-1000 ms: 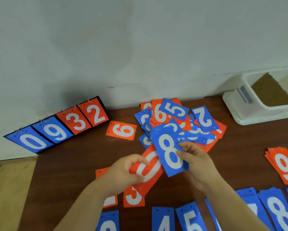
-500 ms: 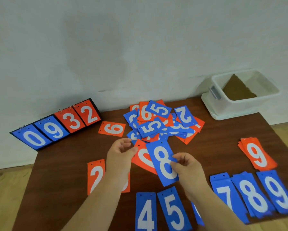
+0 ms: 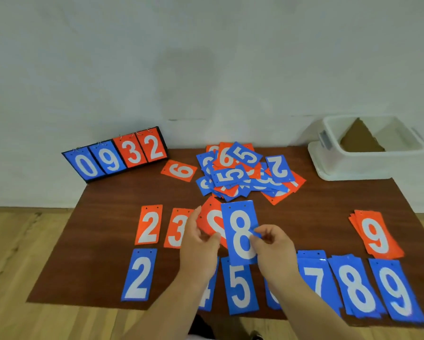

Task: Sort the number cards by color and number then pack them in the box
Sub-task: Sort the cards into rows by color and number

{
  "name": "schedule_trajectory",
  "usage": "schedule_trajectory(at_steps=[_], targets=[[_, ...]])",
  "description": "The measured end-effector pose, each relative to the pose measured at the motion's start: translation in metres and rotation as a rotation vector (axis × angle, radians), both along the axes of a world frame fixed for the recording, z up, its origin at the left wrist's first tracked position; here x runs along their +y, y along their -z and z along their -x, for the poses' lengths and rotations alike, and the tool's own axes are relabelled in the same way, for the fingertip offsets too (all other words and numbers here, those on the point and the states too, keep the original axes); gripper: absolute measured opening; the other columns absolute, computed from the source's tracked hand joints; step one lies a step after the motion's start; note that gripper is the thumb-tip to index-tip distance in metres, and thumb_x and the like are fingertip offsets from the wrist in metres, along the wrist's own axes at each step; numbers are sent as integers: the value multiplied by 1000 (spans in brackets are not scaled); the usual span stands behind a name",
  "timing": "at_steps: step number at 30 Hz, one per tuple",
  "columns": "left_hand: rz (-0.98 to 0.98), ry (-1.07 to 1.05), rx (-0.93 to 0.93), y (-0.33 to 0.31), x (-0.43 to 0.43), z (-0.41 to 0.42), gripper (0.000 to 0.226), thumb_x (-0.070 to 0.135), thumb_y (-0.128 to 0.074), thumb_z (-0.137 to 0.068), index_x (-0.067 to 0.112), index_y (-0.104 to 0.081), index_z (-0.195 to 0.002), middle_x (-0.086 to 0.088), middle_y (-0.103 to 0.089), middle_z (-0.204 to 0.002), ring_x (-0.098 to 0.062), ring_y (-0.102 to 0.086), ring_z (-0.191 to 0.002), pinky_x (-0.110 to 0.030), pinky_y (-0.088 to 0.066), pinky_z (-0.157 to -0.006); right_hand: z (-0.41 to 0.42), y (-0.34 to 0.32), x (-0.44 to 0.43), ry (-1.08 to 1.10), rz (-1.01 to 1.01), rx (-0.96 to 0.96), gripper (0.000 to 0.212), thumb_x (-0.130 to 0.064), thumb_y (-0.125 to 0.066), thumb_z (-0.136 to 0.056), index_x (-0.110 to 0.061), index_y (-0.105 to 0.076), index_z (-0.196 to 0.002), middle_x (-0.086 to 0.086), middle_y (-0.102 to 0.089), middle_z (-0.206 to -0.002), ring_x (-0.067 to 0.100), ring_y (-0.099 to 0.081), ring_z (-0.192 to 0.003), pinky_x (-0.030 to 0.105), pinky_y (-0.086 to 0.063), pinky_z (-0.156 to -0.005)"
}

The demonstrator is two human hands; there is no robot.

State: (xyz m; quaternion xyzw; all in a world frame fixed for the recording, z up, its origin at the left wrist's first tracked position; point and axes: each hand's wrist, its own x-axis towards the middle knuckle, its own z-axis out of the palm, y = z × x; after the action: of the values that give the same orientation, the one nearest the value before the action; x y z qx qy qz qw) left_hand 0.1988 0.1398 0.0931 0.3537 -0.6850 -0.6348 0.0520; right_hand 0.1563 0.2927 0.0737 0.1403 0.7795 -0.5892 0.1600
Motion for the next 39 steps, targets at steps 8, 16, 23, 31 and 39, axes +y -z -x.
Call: schedule_trajectory(at_steps=[8,16,23,31,39], targets=[[100,-130,56,8,-113,-22,63,8,-59,-100,43,-40,-149,14,-56,-131,-6,-61,-113,-14,-56,-74,3,2,-84,-152,-10,23,8,-17,-71,-94,-25,-67,-94,3,-70,-89,19,-65,-64,27,-48,-49],[282,-164,-230,44,-311,-73,44,18,-50,-106,35,-51,-146,0,-55,-143,-25,-56,-129,-43,-53,-101,-6,29,-233,-191,-101,-54,11,-15,-71,-92,-25,-69,-90,7,-70,-83,17,-50,-54,31,-41,-48],[357,87,-425,98,-435,-75,60,-4,-39,-93,32,-60,-136,-3,-50,-148,-28,-52,-130,-30,-46,-89,-13,41,-310,-136,-194,-94,15,-15,-71,-91,-30,-70,-92,2,-71,-95,28,-68,-68,41,-54,-56],[625,355,-429,154,-477,-37,50,6,-57,-97,28,-52,-142,-5,-54,-139,-26,-55,-127,-29,-49,-96,-17,52,-325,-79,-262,-164,14,-15,-71,-93,-29,-69,-93,-1,-73,-92,31,-73,-85,58,-61,-73],[861,318,-658,155,-457,-43,49,35,-52,-103,39,-35,-149,-11,-29,-156,-34,-29,-146,-48,-33,-115,-13,59,-331,-46,-189,-228,11,-17,-71,-95,-26,-65,-97,-7,-68,-101,14,-70,-89,44,-65,-71]])
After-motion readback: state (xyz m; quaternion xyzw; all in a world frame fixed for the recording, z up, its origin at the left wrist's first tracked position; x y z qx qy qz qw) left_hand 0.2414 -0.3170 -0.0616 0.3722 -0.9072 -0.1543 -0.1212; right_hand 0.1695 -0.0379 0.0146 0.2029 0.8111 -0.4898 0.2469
